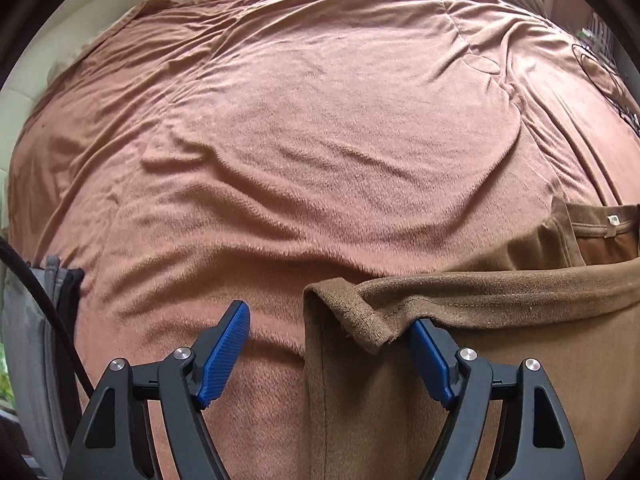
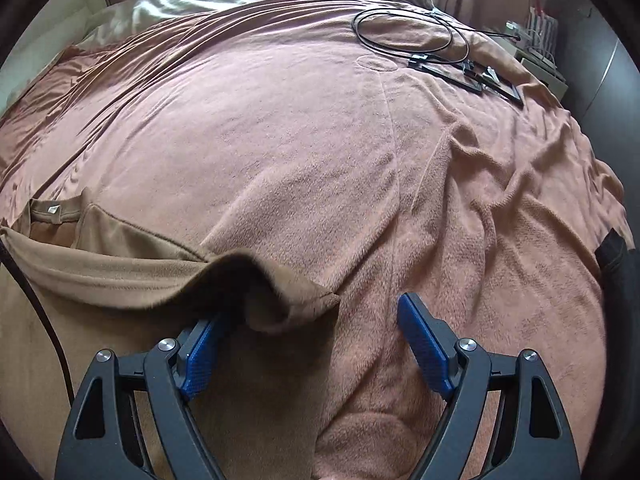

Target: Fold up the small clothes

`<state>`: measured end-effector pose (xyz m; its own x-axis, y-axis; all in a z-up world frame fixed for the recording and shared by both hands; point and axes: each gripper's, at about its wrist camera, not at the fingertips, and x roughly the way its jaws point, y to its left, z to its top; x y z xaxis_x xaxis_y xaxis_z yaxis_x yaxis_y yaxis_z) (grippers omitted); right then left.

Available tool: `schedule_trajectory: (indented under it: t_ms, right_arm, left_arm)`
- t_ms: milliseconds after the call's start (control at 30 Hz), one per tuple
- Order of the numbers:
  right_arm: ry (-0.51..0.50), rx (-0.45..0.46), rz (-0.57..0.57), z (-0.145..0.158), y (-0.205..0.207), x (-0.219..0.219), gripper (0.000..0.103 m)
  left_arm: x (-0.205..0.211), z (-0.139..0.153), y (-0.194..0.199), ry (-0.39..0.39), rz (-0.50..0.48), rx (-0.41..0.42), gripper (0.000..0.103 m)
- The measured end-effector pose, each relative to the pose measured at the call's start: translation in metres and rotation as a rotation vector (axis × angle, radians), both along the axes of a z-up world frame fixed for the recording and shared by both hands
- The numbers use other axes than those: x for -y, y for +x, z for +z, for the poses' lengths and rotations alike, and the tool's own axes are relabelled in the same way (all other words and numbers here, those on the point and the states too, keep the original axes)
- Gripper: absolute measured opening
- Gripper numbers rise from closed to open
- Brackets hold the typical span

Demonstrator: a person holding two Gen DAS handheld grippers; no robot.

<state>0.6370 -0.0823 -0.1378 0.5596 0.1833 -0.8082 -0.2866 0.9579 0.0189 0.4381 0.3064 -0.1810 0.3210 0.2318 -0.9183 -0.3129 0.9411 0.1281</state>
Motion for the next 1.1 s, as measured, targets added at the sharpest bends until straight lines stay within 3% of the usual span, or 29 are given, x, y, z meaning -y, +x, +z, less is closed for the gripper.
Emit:
schedule_trajectory:
  t_ms: [167, 233, 333, 633, 733, 800, 867, 1033, 1100]
  right_arm:
    - [0.016, 0.009, 0.005, -0.003, 0.012, 0.0, 0.082]
    - [0.006, 0.031, -0.008, -0.002, 0.013, 0.001, 0.082]
    - [0.014, 0.036, -0.013, -0.002, 0.014, 0.003, 0.081]
    - [0.222, -0.017, 0.053, 0.003, 0.003, 0.022, 0.058]
    - [0.226, -0.031, 0.058, -0.002, 0.005, 0.027, 0.051]
    - [0.222, -0.044, 0.044, -0.007, 0.007, 0.031, 0.04]
    - [0.253, -0.056, 0.034, -0.011, 0.013, 0.035, 0.038]
    - [0.272, -0.054, 0.02, -0.012, 0.018, 0.033, 0.023]
    - [0.24, -0.033, 0.019, -0.009, 0.015, 0.031, 0.009]
  left_arm:
    - [-0.006, 0.009, 0.014, 0.025, 0.032, 0.059, 0.077]
    - [-0.01, 0.016, 0.019, 0.035, 0.055, 0.085, 0.066]
    - [-0.016, 0.029, 0.021, 0.014, 0.078, 0.127, 0.064]
    - [-0.021, 0.035, 0.007, -0.043, 0.046, 0.127, 0.061]
    - [-0.026, 0.023, 0.006, -0.065, 0.049, 0.107, 0.056]
    - [-0.028, 0.014, 0.007, -0.087, 0.057, 0.098, 0.053]
    - [-0.031, 0.006, 0.009, -0.118, 0.062, 0.1, 0.049]
    - [-0.024, -0.002, 0.014, -0.143, 0.036, 0.111, 0.023]
    - [-0.02, -0.001, 0.014, -0.13, 0.023, 0.114, 0.017]
